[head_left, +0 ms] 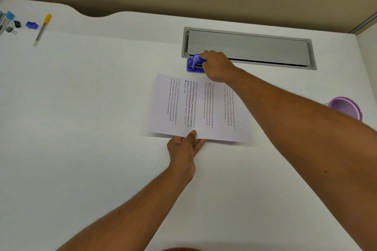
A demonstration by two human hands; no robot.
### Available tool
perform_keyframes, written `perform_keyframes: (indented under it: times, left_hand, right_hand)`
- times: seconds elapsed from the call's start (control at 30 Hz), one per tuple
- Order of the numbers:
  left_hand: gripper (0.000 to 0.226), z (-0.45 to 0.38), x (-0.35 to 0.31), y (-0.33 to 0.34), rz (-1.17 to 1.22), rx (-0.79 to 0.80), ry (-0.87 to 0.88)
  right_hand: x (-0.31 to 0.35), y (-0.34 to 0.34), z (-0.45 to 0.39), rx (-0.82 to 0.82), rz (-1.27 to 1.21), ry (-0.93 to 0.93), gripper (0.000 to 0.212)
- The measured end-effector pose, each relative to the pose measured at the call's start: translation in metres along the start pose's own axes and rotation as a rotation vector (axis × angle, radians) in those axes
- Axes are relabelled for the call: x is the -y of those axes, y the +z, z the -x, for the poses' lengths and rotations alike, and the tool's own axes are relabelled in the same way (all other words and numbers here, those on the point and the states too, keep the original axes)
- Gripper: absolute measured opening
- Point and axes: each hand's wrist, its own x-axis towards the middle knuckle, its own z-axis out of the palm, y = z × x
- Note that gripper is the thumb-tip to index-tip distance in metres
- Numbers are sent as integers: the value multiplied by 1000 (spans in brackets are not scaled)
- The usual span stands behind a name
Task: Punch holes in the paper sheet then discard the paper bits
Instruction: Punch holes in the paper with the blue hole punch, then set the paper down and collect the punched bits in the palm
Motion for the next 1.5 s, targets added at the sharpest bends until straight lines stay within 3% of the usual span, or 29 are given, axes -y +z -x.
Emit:
perform_keyframes:
  times: [0.2,0.33,0.5,0.7,0.93,1.07,1.17,1.3,1.4,1.5]
  left_hand:
    - [17,17,-3,-36,-7,56,35]
    - [8,29,-7,-55,-16,60,46]
    - [12,51,-8,-75,-23,53,73]
    - [8,73,-6,-100,-14,60,91]
    - [9,79,-9,-128,-26,110,92]
    - [46,78,-29,-145,-68,270,129]
    - [61,70,-61,-161,-68,295,138]
    - [40,50,-128,-183,-122,341,211]
    - [26,31,-180,-188,-360,340,319]
    - [31,18,-218,-182,-643,417,464]
  right_hand:
    - [-16,-7,49,-306,-474,196,46]
    - [-49,16,122,-374,-631,412,62]
    - [-59,48,208,-213,-1024,607,78]
    - [-43,70,253,64,-1420,448,31]
    - [-14,76,262,7,-1376,440,24]
    - [-3,79,265,-27,-1345,450,27]
    - [0,83,266,-56,-1338,452,26]
    - [10,85,267,-85,-1338,419,24]
    - [22,84,269,-107,-1354,384,25]
    - [35,80,271,-131,-1342,322,27]
